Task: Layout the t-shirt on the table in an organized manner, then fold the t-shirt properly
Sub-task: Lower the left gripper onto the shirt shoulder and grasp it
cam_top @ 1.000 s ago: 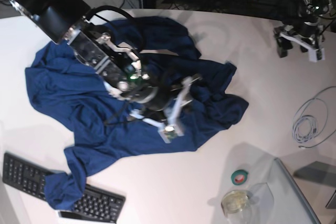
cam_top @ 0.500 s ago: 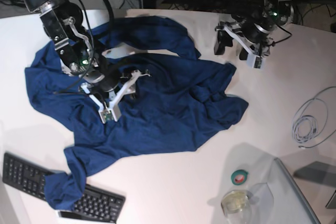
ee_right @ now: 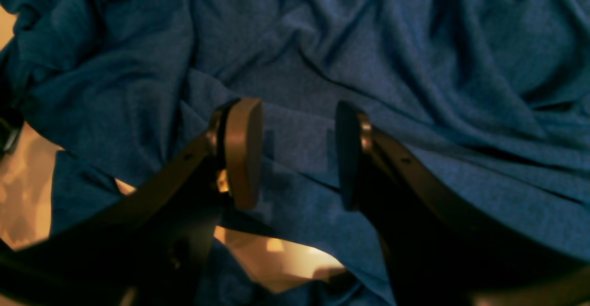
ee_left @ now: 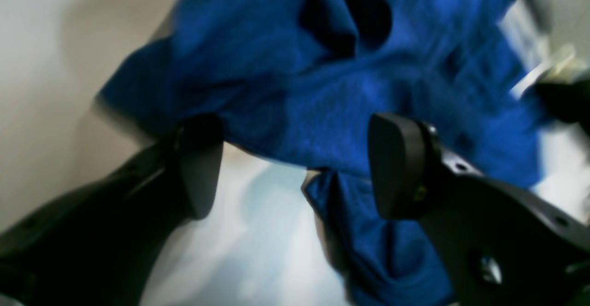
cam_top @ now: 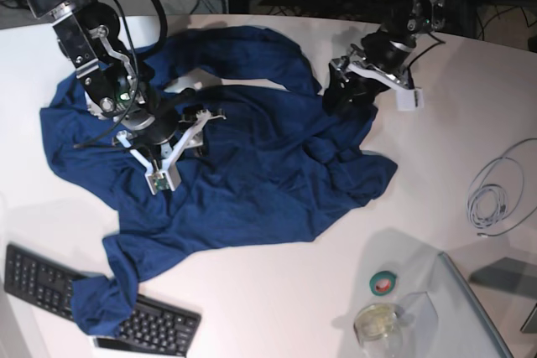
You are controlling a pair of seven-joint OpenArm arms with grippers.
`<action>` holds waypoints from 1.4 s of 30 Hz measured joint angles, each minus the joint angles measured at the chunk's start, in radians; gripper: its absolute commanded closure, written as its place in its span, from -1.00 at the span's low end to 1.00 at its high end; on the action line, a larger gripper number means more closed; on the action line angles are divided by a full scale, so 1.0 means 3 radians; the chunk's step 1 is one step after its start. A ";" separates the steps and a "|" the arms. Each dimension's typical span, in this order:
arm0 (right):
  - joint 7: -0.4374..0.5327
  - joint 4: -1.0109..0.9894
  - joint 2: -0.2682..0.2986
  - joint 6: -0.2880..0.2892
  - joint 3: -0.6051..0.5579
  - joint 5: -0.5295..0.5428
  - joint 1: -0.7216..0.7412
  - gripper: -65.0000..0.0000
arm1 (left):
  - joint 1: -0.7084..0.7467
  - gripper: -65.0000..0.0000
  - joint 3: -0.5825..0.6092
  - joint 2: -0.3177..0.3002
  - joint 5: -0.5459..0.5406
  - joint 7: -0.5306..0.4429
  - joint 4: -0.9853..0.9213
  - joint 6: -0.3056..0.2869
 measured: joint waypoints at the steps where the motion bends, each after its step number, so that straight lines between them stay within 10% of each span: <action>1: 0.0000 0.0000 -0.0009 0.0000 0.0000 0.0000 0.0000 0.27 | -0.0010 -0.46 0.0000 -0.0009 -0.0039 -0.0001 -0.0031 -0.0011; 14: 0.0001 -0.0001 -0.0015 0.0000 0.0000 0.0001 0.0000 0.27 | -0.0178 -0.46 -0.0052 -0.0005 0.0000 0.0131 -0.0064 0.0079; 21: -0.0004 -0.0003 0.0078 0.0000 0.0000 -0.0001 -0.0006 0.27 | -0.0064 -0.46 -0.0828 -0.0050 -0.0023 0.0264 -0.0060 0.0037; 39: 0.0000 -0.0001 0.0050 0.0000 0.0000 0.0014 -0.0006 0.27 | -0.0058 -0.46 -0.0184 -0.0065 0.0051 0.0334 0.0149 0.0131; 42: -0.0001 -0.0001 0.0048 0.0000 0.0000 0.0014 -0.0005 0.27 | -0.0064 -0.21 -0.0188 -0.0066 0.0058 0.0340 0.0153 0.0158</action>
